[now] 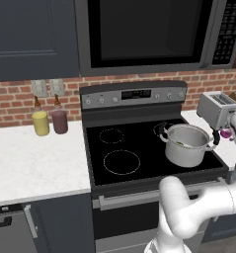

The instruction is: Put the onion and lime in the pot. Retrieve the spatula and lightly stir the vegetables in the pot.

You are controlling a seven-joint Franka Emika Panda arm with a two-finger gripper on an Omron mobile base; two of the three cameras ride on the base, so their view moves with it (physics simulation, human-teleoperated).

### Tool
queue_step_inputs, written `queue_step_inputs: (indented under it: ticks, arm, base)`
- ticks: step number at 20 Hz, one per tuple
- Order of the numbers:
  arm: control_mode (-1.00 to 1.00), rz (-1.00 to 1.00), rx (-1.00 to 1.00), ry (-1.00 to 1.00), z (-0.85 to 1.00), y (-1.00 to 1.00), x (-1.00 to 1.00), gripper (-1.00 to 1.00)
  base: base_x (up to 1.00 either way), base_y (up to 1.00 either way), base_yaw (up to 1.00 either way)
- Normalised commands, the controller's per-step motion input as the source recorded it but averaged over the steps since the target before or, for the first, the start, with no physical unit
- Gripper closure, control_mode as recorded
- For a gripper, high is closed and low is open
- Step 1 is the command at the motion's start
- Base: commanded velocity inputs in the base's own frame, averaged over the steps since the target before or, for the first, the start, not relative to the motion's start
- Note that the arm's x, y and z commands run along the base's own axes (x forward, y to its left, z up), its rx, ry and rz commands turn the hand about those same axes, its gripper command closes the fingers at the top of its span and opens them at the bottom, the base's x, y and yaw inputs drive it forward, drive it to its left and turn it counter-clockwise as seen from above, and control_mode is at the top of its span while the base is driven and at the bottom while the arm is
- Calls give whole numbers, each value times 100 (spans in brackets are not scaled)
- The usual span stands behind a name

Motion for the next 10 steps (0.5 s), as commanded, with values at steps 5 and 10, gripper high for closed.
queue_step_inputs:
  ticks: [5,10]
  arm:
    - [-100,0,0,0,-31,-5,18,100]
    - [-100,0,-1,0,-44,3,28,100]
  base:
    - [0,0,0]
    - [0,0,0]
